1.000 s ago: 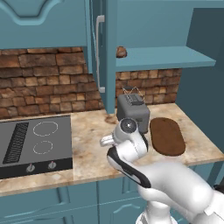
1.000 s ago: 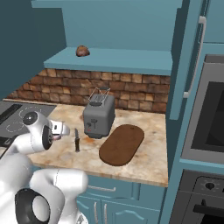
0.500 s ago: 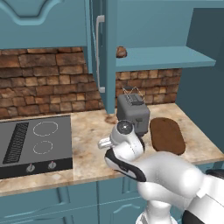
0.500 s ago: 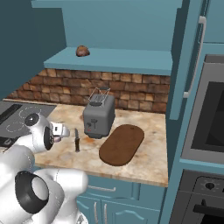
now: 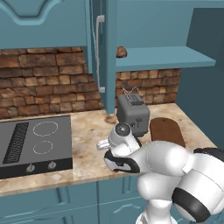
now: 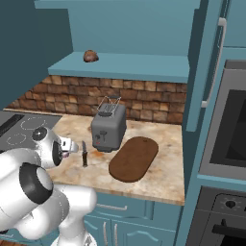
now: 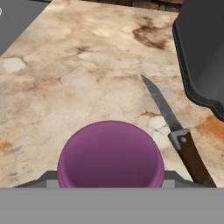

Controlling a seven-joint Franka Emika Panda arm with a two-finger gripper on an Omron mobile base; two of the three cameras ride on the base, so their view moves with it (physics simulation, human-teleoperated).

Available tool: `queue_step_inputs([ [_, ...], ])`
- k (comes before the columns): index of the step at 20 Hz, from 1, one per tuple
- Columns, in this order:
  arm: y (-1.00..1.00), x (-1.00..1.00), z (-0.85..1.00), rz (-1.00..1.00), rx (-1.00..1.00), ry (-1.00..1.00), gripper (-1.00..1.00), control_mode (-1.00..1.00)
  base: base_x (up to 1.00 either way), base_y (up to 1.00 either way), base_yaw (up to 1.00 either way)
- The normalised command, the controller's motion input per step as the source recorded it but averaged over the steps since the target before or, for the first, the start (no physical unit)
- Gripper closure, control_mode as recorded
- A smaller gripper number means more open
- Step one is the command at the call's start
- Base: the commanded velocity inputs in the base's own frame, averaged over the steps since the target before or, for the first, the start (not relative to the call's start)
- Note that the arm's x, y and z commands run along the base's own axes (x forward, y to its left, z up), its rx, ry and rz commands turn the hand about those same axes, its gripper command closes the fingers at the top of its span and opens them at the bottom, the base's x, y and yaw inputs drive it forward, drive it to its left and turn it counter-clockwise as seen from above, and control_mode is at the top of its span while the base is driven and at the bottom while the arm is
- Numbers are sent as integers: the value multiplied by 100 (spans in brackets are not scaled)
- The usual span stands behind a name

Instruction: Pick the bread, place it on the cutting board, pick the jam, place it on the counter, and close the cabinet.

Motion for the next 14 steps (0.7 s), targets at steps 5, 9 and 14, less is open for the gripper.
queue_step_inputs([
  [5,0,15,-24,0,1,0,100,-100,0,0,0],
  [9,0,14,-13,0,0,0,100,-100,0,0,0],
  [14,0,10,-14,1,0,0,100,-100,0,0,0],
])
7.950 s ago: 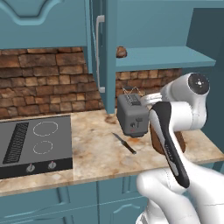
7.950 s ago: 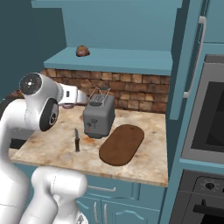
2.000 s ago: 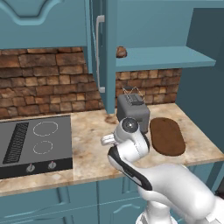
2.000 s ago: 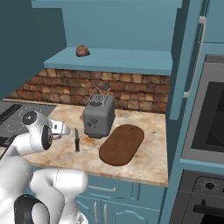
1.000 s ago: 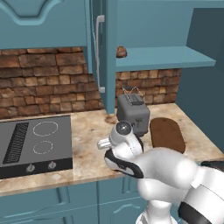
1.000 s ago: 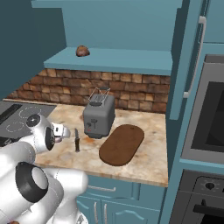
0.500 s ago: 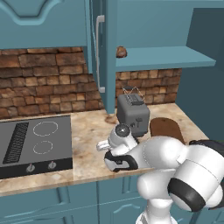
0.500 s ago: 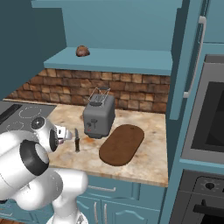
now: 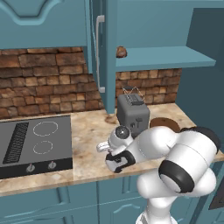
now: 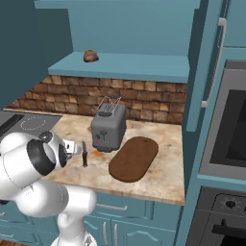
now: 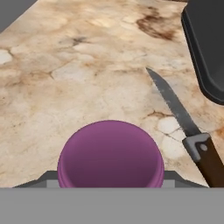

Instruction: Pick the bread, place it on the cutting board, pick the jam, place it on the counter, and close the cabinet.

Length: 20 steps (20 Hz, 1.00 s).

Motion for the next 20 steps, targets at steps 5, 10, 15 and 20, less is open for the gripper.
queue_step_inputs([
  [5,0,9,-14,0,0,0,100,-100,0,0,0],
  [10,0,7,-14,0,0,0,100,-100,0,0,0],
  [15,0,0,-1,0,0,1,100,-100,0,0,0],
  [20,0,0,0,0,0,0,-100,-100,0,0,0],
])
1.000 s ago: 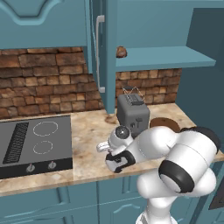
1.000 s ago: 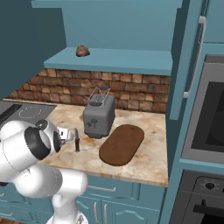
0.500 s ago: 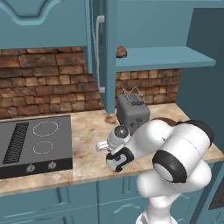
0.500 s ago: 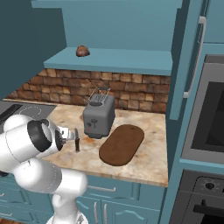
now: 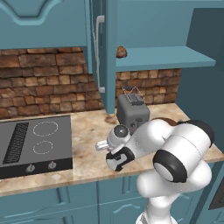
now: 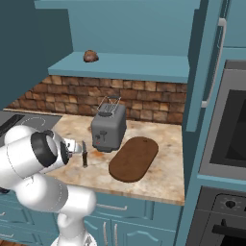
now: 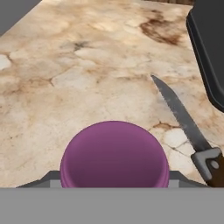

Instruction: Pick the bread, place it on the cutting board, pick the jam, place it on the counter, and close the cabinet.

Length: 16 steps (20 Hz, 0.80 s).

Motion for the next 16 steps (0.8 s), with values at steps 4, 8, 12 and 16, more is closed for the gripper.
queue_step_inputs([
  [4,0,0,0,0,0,0,-100,-100,0,0,0],
  [8,0,0,0,0,0,0,-100,-100,0,0,0],
  [12,0,0,0,0,0,0,-100,-100,0,0,0],
  [16,-1,0,0,0,0,0,-100,-100,0,0,0],
])
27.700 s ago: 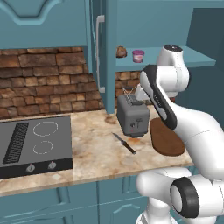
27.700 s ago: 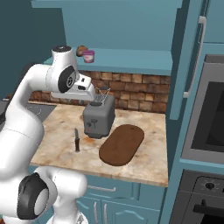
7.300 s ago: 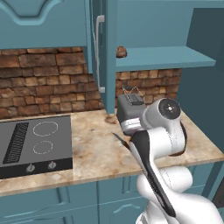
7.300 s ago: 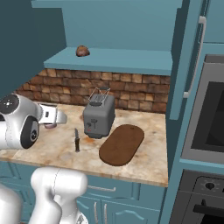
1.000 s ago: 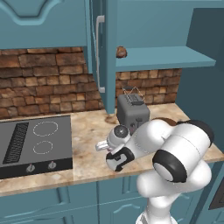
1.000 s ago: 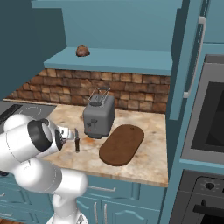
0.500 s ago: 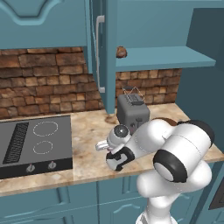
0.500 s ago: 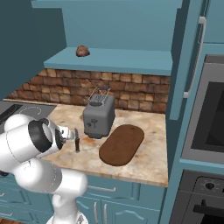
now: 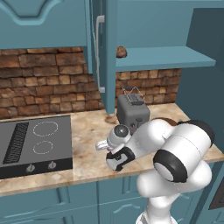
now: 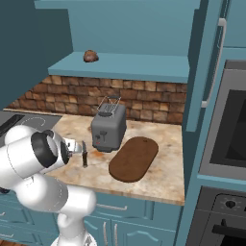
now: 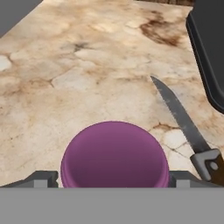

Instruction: Pick the bread, place it on the cutting board, pick the jam, place it on the counter, and close the cabinet.

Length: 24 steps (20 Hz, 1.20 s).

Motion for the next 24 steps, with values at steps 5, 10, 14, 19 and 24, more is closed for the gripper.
queue_step_inputs([
  [5,-2,0,11,0,0,-1,-100,-100,0,0,0],
  [10,-1,0,19,0,0,-5,-100,-100,0,0,0],
  [14,0,0,14,0,0,-3,-100,-100,0,0,0],
  [19,-2,-1,16,0,0,-4,-100,-100,0,0,0],
  [24,-7,-1,22,0,0,-4,-100,-100,0,0,0],
])
